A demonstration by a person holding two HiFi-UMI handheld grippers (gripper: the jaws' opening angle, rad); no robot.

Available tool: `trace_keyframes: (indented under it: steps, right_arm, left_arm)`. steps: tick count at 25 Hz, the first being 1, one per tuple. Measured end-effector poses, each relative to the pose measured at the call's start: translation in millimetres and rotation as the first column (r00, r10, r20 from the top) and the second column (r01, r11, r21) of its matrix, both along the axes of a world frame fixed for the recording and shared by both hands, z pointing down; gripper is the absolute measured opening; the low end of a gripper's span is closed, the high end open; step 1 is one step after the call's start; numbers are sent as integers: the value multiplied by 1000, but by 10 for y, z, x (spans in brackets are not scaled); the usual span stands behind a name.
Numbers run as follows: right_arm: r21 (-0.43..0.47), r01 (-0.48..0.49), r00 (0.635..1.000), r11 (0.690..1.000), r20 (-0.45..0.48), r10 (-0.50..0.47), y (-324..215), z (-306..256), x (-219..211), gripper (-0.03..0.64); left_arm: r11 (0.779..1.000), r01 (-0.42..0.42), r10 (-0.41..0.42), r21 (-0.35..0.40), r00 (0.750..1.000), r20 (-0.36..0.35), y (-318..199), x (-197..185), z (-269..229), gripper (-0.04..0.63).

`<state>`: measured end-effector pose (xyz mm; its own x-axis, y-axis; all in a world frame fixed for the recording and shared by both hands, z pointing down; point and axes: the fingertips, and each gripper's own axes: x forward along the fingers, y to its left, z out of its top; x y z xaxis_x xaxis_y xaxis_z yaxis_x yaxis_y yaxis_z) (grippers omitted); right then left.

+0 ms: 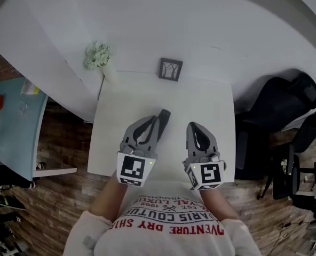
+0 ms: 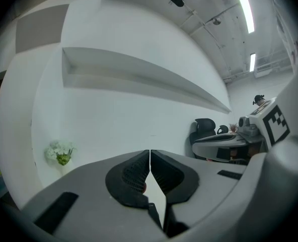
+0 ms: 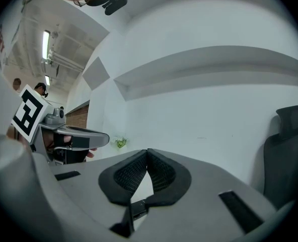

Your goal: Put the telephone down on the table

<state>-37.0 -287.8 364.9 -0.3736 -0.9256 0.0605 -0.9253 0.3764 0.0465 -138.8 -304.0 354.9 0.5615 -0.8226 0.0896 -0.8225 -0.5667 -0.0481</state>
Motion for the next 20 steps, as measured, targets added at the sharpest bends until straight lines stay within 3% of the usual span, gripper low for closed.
trace_keyframes:
  steps: [13,20]
  right_arm:
    - [-22,11,1000,1000,8,-10,-75,113,-34,25]
    - [-33,18,1000,999,8,-18,-97,178,-28,25]
  left_arm:
    - [997,-63,62,-43,998,-32,-6,105,88,25]
    - [994,-77,76,-73,997,-17,-22,154,186,25]
